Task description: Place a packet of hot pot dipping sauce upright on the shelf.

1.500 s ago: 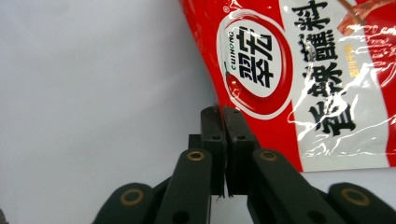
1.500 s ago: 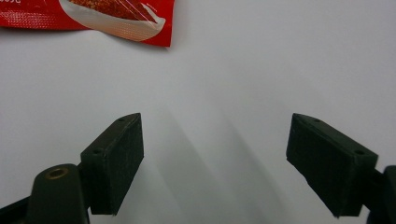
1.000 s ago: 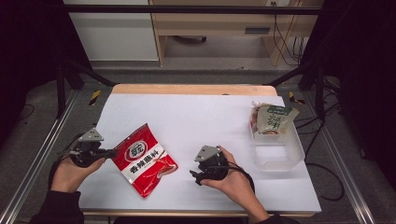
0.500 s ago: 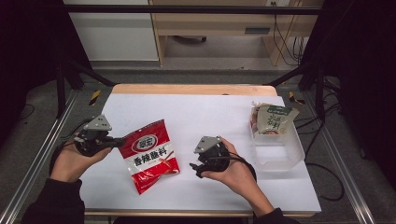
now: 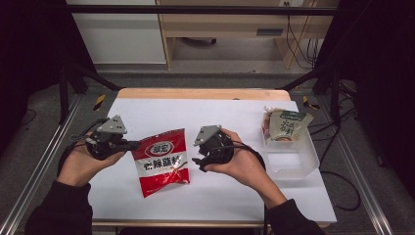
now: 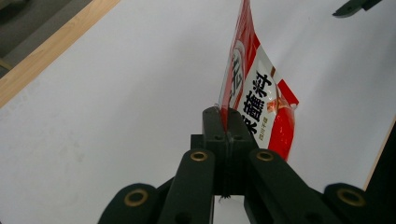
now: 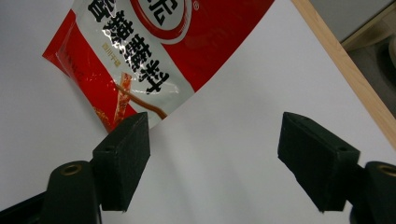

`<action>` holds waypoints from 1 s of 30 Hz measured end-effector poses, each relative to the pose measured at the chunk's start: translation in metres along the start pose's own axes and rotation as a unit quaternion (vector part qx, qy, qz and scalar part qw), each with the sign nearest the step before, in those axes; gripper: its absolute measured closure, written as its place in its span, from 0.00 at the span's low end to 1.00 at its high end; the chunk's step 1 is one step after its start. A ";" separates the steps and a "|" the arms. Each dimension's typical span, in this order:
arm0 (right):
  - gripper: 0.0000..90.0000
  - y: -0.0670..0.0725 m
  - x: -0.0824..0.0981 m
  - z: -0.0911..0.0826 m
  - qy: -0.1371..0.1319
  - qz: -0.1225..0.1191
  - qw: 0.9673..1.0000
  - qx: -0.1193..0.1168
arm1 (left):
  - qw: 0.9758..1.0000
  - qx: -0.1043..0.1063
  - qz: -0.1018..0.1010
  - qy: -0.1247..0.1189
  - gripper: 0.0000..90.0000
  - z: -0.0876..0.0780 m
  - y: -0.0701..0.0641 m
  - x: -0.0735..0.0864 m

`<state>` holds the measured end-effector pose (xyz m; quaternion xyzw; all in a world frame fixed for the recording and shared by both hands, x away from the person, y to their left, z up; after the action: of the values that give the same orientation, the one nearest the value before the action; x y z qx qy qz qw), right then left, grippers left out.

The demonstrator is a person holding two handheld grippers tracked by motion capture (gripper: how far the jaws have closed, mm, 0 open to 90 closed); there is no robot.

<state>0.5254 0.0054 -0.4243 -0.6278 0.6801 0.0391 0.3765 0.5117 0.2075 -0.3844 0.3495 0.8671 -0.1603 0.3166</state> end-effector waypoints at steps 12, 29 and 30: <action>0.30 -0.022 -0.030 0.005 0.004 -0.018 0.999 -0.038 | 0.999 0.009 0.033 0.009 1.00 0.000 -0.013 -0.015; 0.72 -0.020 -0.047 0.021 0.033 -0.055 0.992 -0.106 | 0.999 0.015 0.044 0.007 1.00 0.002 -0.022 -0.022; 0.75 -0.019 -0.046 0.022 0.035 -0.058 0.992 -0.109 | 0.999 0.016 0.044 0.007 1.00 0.002 -0.022 -0.022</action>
<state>0.5488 0.0507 -0.4060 -0.7043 0.6473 0.0692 0.2833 0.5090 0.1802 -0.3700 0.3930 0.8505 -0.1578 0.3120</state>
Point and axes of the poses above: each handheld gripper's, and its own axes: z roughly forward along the jaws, x roughly out of its underside, y roughly to its left, the point moved 10 cm from there along z, roughly forward along the jaws, and after that the axes turned 15 degrees about -z, right-handed, at the moved point
